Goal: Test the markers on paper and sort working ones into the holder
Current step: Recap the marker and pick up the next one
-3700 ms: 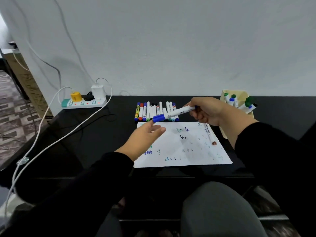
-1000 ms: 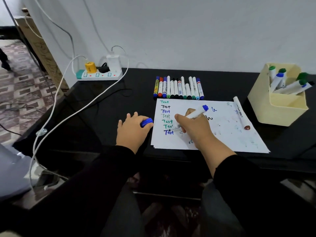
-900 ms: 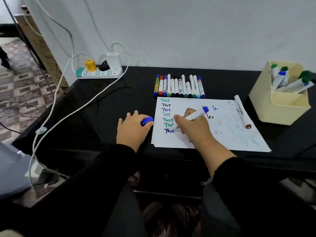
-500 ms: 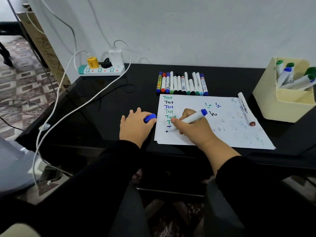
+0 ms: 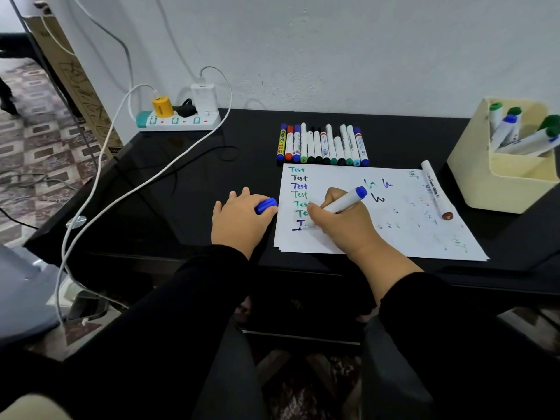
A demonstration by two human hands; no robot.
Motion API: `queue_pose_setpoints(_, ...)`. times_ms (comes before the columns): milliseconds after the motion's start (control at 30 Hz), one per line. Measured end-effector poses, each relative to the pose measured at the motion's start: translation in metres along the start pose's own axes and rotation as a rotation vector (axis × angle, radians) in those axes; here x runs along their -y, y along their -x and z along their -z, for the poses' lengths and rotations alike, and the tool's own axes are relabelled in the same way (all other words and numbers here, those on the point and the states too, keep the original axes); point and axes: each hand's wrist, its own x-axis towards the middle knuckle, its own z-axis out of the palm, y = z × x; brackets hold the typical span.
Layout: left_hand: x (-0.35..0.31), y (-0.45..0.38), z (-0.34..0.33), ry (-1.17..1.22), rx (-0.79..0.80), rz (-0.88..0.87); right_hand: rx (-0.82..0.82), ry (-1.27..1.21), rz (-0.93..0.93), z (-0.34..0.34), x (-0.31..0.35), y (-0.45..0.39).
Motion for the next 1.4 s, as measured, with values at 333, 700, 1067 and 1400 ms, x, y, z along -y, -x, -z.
queue_pose_setpoints(333, -0.0003, 0.0010, 0.0006, 0.000, -0.006, -0.002, 0.010, -0.036, -0.015, 0.0003, -0.0018, 0.0017)
queue_pose_setpoints(700, -0.0002, 0.0010, 0.0006, 0.000, -0.005, -0.005, -0.029, -0.061, -0.008, 0.0018, -0.0011, 0.0026)
queue_pose_setpoints(1067, 0.0001, -0.0014, -0.0004, -0.026, 0.006, -0.001, -0.061, -0.039, -0.002, 0.0025, -0.0035, 0.0016)
queue_pose_setpoints(1400, 0.0006, -0.0008, -0.0003, -0.012, 0.008, 0.000, -0.035, -0.091, -0.028, 0.0042, -0.0018, 0.0019)
